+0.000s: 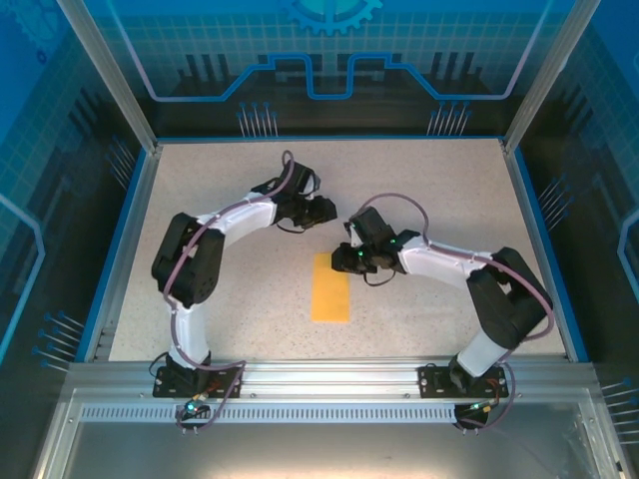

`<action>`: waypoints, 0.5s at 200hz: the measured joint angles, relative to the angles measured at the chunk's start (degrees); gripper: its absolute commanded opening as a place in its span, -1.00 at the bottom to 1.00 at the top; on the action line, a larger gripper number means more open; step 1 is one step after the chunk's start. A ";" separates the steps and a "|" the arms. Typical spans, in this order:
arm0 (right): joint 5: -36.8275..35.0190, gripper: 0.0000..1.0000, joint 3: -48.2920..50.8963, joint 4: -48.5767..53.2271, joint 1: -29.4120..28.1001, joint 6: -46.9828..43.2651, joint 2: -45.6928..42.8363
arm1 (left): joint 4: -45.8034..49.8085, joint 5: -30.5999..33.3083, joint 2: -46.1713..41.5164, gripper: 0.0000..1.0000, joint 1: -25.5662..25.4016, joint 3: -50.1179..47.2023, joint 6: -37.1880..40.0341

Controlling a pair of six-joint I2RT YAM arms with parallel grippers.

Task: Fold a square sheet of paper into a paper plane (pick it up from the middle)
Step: First fold in half a square sheet of paper at the center of the table.

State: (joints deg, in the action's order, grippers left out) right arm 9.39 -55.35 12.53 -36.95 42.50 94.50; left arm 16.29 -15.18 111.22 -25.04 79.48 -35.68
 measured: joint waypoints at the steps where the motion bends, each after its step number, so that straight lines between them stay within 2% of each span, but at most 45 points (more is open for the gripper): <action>1: -0.09 -0.50 -0.17 0.04 0.00 -0.07 0.17 | 0.02 0.04 -0.44 -0.06 0.09 -0.35 0.09; 36: -1.88 -0.45 -5.14 1.88 1.51 -2.75 5.62 | -0.28 2.86 -6.95 0.06 0.98 -9.07 -2.19; 100: -1.27 -0.43 -7.13 3.37 3.61 -5.09 11.93 | -0.57 3.56 -11.32 0.15 0.92 -21.31 -6.47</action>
State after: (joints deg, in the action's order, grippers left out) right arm 8.12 -62.48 15.90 -33.34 37.41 106.43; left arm 15.73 -11.62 99.90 -24.12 58.17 -42.15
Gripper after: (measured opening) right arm 0.284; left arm 0.572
